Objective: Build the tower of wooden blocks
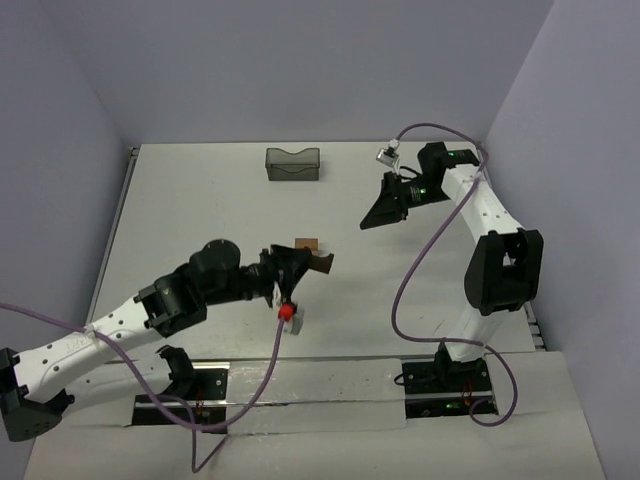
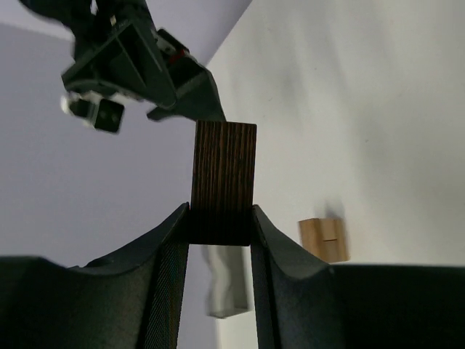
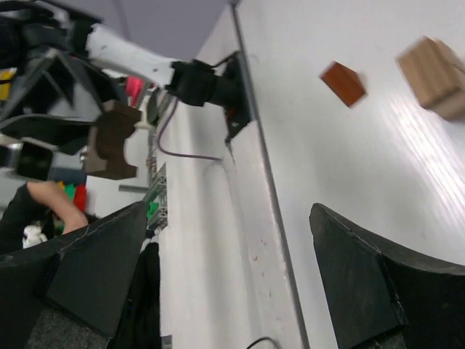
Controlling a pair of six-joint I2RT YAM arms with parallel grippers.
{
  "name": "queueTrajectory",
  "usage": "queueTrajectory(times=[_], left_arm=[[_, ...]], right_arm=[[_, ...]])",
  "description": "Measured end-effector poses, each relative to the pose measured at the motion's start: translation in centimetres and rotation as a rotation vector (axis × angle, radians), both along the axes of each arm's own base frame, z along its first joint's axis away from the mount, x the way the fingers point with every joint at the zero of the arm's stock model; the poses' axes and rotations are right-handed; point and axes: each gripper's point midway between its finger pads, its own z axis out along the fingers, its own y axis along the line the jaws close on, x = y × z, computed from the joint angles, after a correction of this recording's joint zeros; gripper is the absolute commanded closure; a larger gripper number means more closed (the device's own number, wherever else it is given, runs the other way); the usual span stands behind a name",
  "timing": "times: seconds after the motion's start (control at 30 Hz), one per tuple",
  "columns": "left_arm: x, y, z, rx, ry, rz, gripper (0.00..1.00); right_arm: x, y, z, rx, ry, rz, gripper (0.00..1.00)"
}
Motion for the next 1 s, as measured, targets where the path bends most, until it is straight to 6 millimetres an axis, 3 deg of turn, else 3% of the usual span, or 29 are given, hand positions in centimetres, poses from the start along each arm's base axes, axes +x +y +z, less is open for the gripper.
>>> queueTrajectory(times=[0.13, 0.23, 0.4, 0.6, 0.7, 1.0], left_arm=[[3.3, 0.1, 1.4, -0.023, 0.253, 0.103, 0.98], [5.5, 0.4, 1.1, -0.025, 0.439, 0.162, 1.0], [8.8, 3.1, -1.4, -0.031, 0.697, 0.287, 1.0], [12.8, 6.8, -3.8, -0.063, 1.012, 0.41, 1.0], [14.4, 7.4, -5.1, -0.077, 1.089, 0.445, 1.0], [14.5, 7.0, -6.1, 0.001, 1.006, 0.35, 0.99]], right_arm=[[2.5, -1.8, -0.4, -0.129, -0.034, -0.138, 0.0], [3.7, -2.6, 0.2, -0.195, -0.09, -0.223, 0.0], [4.6, -2.9, 0.7, -0.227, -0.141, -0.279, 0.0], [4.8, -3.3, -1.8, -0.273, -0.109, -0.304, 0.0], [5.0, -3.4, -2.3, -0.283, -0.109, -0.313, 0.0], [5.4, -3.6, -3.4, -0.311, -0.15, -0.335, 0.0]])
